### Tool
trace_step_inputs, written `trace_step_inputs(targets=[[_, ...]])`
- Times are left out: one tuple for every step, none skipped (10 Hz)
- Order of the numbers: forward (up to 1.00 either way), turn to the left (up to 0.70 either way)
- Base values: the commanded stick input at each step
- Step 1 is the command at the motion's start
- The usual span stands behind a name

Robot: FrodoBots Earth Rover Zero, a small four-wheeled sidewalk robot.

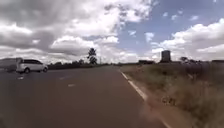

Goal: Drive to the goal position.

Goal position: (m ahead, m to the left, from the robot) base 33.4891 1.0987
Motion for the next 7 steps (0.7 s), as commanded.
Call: trace_step_inputs(targets=[[0.70, 0.00], [0.70, 0.00], [0.70, 0.00], [0.70, 0.00], [0.70, 0.00], [0.70, 0.00], [0.70, 0.00]])
